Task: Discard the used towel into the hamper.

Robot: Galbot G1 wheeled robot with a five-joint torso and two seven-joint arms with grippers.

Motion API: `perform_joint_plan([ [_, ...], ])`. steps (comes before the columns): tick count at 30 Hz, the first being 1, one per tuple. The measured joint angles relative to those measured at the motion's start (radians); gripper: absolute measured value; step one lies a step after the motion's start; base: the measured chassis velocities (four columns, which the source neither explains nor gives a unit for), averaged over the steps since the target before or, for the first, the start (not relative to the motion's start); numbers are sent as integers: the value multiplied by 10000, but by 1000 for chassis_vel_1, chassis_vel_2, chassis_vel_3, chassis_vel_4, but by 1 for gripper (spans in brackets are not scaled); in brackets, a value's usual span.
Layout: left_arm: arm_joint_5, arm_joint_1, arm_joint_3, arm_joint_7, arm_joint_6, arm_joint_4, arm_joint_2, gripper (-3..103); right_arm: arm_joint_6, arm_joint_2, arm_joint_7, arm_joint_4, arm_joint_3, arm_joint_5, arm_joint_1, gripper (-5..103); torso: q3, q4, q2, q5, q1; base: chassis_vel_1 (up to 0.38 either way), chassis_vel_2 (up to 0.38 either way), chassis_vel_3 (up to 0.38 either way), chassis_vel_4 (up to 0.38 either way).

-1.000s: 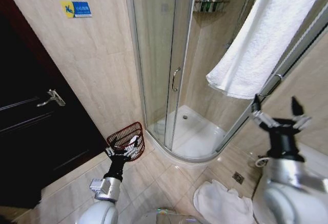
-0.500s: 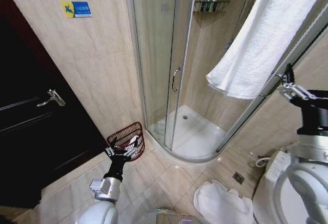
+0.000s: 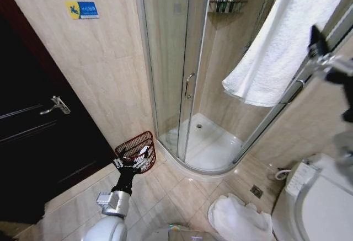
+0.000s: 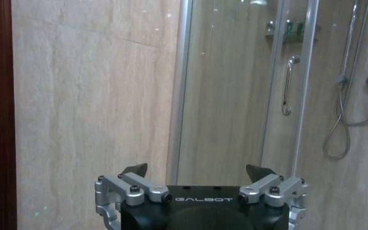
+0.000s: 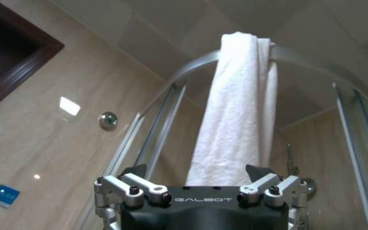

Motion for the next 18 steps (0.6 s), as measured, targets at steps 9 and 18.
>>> perform_joint_plan([
  [9, 0, 0, 0, 0, 0, 1, -1, 100, -302, -664, -12, -707, 58, 528, 1044, 100, 0, 0, 0, -5, 0, 0, 0, 0, 0],
  [18, 0, 0, 0, 0, 0, 0, 0, 100, -545, -1517, 232, -1629, -1436, 988, 2908, 100, 0, 1, 0, -4, 0, 0, 0, 0, 0],
])
